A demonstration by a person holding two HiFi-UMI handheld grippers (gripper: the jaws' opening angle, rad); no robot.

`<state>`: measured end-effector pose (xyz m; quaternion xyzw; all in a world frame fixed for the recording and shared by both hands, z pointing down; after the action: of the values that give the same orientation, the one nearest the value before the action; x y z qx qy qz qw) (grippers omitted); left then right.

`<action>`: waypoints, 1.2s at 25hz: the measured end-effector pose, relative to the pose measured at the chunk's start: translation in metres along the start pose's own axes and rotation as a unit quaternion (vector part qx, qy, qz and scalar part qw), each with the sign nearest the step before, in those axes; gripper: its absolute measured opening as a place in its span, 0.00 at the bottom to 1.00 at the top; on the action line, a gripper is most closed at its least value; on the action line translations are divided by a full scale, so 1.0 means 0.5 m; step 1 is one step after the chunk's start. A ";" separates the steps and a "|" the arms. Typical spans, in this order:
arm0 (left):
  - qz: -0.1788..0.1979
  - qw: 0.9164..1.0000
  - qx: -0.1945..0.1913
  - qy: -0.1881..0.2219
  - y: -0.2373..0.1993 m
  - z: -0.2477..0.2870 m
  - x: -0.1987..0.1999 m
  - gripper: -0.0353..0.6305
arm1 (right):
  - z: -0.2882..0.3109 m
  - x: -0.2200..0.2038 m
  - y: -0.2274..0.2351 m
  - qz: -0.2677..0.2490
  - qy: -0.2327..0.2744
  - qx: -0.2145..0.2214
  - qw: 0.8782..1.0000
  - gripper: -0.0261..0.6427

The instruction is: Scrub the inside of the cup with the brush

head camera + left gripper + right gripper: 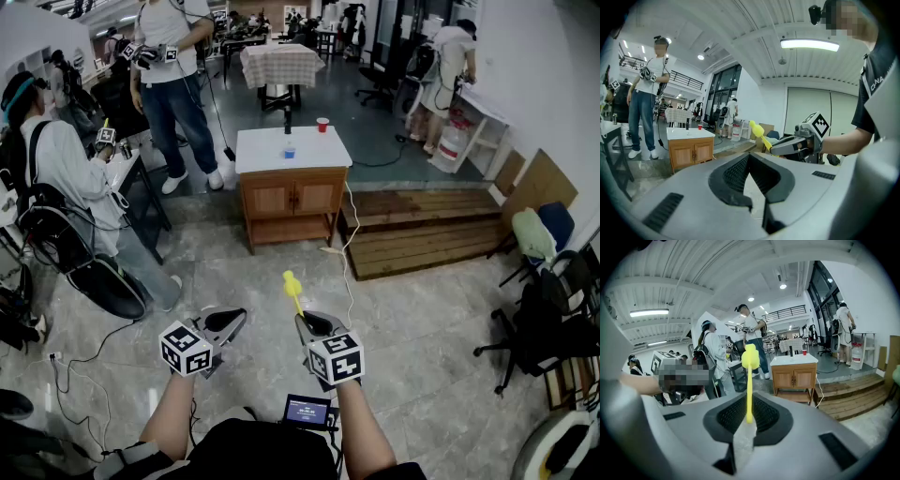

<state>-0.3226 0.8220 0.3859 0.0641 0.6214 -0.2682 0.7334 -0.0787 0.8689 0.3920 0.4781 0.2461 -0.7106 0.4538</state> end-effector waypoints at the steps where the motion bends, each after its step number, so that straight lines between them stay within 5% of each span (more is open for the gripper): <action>1: -0.002 1.000 -0.001 0.000 0.000 0.002 0.001 0.06 | -0.001 0.001 0.001 0.001 0.001 0.001 1.000 0.10; 30: -0.006 1.000 -0.007 -0.012 0.010 0.055 -0.006 0.06 | -0.007 -0.009 0.038 0.007 -0.001 0.041 0.999 0.10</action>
<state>-0.2964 0.8156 0.3938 0.0518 0.6146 -0.2688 0.7398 -0.0600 0.8644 0.3961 0.4971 0.2133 -0.7175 0.4389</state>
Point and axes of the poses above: the fingertips, and each gripper's own axes: z forward along the fingers, y to its right, x out of its top, the point moved 9 cm from there along -z, backward along the fingers, and after that the axes turned 6 degrees about -z, right-handed, at the moved point
